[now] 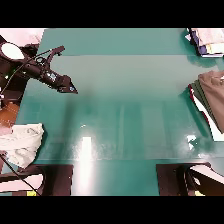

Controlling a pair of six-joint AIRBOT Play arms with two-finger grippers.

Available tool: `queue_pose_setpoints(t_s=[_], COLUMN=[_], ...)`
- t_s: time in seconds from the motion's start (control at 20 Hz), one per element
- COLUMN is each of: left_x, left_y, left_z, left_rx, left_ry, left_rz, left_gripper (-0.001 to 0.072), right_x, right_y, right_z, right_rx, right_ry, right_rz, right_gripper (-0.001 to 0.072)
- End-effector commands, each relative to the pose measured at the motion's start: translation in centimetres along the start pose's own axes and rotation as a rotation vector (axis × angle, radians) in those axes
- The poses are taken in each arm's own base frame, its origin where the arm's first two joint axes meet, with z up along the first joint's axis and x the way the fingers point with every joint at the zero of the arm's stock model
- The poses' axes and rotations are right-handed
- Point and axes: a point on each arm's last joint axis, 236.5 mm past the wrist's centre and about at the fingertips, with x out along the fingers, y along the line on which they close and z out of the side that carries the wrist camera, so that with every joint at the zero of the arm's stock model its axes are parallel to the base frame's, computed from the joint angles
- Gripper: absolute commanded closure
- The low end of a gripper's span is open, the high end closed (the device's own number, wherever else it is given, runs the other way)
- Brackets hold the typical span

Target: Fold the shirts.

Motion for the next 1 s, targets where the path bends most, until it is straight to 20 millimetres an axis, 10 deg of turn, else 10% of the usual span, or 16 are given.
queue_pose_setpoints(t_s=[0.0,0.15,0.3,0.6,0.95], left_x=[0.0,0.0,0.0,0.0,0.0], left_y=[0.0,0.1,0.2,0.2,0.3], left_z=[0.0,0.3,0.7,0.8,0.8], left_rx=[0.023,0.031,0.031,0.03,0.03], left_ry=[-0.001,-0.012,-0.03,-0.033,-0.034], left_rz=[0.001,0.004,0.01,0.011,0.011], left_gripper=[0.0665,0.0664,0.0663,0.0663,0.0663], right_x=[-4.5,-7.6,-6.6,-3.3,-4.8], right_y=[-2.2,1.3,10.8,27.0,35.7], right_z=[1.1,3.5,2.4,-12.7,-29.3], right_rx=[0.096,0.045,-0.133,-0.66,-1.102], right_ry=[-0.072,-0.209,-0.185,0.179,0.323], right_rz=[-0.102,-0.052,0.146,0.387,0.609], right_gripper=[0.0156,0.0156,0.0156,0.0155,0.0205])
